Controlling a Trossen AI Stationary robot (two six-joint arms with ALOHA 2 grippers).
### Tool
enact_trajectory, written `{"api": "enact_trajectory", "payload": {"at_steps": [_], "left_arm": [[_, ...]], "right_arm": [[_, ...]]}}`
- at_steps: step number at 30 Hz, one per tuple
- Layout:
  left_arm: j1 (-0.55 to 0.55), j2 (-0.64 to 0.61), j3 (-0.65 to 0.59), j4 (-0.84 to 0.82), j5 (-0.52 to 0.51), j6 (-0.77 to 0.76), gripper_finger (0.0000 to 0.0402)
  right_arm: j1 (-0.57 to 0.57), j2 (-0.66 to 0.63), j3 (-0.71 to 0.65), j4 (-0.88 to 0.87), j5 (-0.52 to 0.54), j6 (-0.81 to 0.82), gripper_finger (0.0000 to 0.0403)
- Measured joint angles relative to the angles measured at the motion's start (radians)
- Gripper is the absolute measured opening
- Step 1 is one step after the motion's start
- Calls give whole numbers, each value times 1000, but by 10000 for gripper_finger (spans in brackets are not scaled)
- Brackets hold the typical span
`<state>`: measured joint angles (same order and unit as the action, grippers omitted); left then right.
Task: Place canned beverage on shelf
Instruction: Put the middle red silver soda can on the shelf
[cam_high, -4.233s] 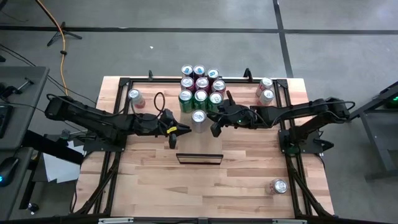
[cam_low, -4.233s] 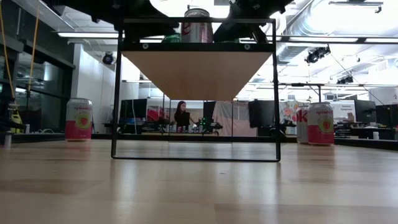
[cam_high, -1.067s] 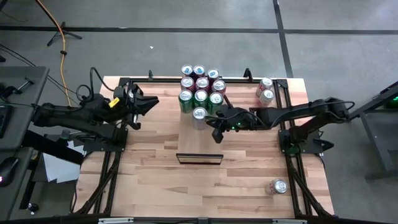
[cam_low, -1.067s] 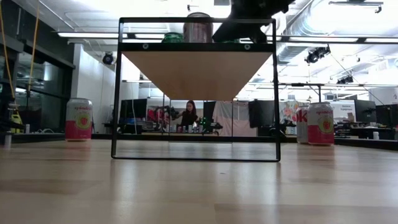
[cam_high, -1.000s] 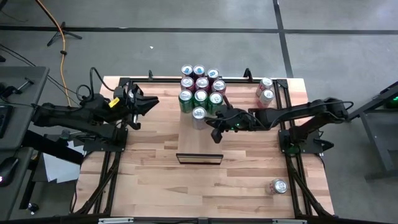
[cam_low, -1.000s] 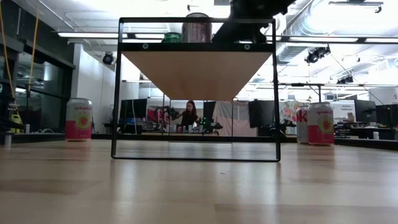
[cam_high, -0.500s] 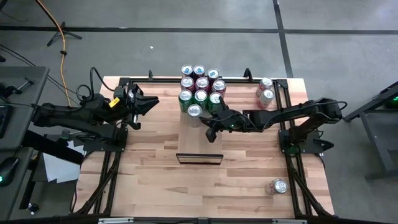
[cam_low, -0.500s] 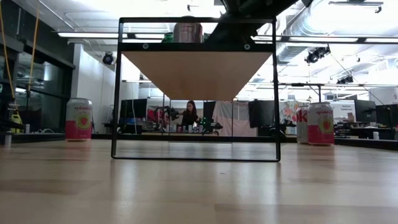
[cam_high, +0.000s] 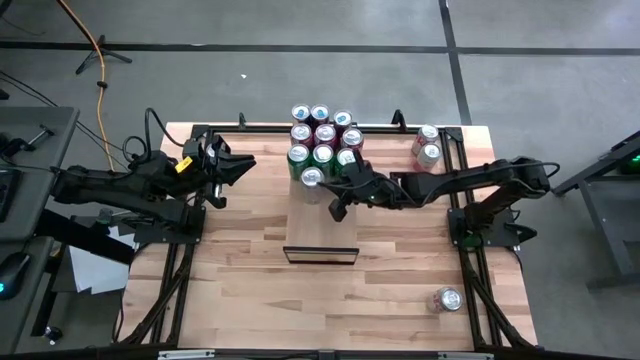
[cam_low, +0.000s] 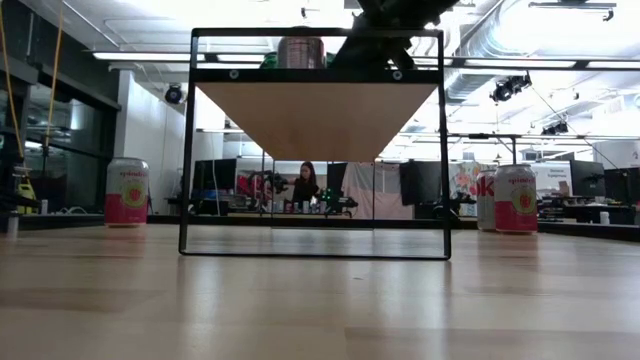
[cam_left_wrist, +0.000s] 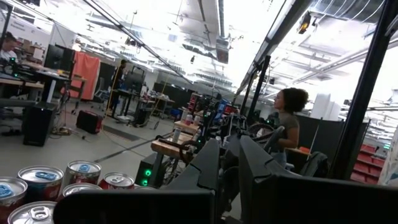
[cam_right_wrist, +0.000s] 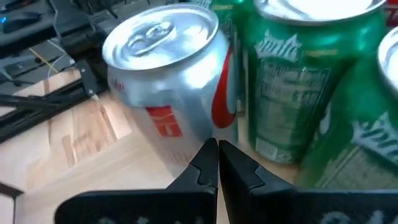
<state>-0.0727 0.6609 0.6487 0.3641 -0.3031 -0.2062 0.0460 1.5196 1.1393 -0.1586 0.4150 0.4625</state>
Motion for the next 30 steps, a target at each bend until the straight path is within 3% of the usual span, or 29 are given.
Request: {"api": "enact_trajectory", "payload": {"at_steps": [25, 30], "left_arm": [[0, 0, 0, -1, -51, 18, 0], [0, 0, 0, -1, -53, 34, 0]], "right_arm": [[-20, 0, 0, 177, -3, 11, 0], [-4, 0, 0, 121, -3, 51, 0]]}}
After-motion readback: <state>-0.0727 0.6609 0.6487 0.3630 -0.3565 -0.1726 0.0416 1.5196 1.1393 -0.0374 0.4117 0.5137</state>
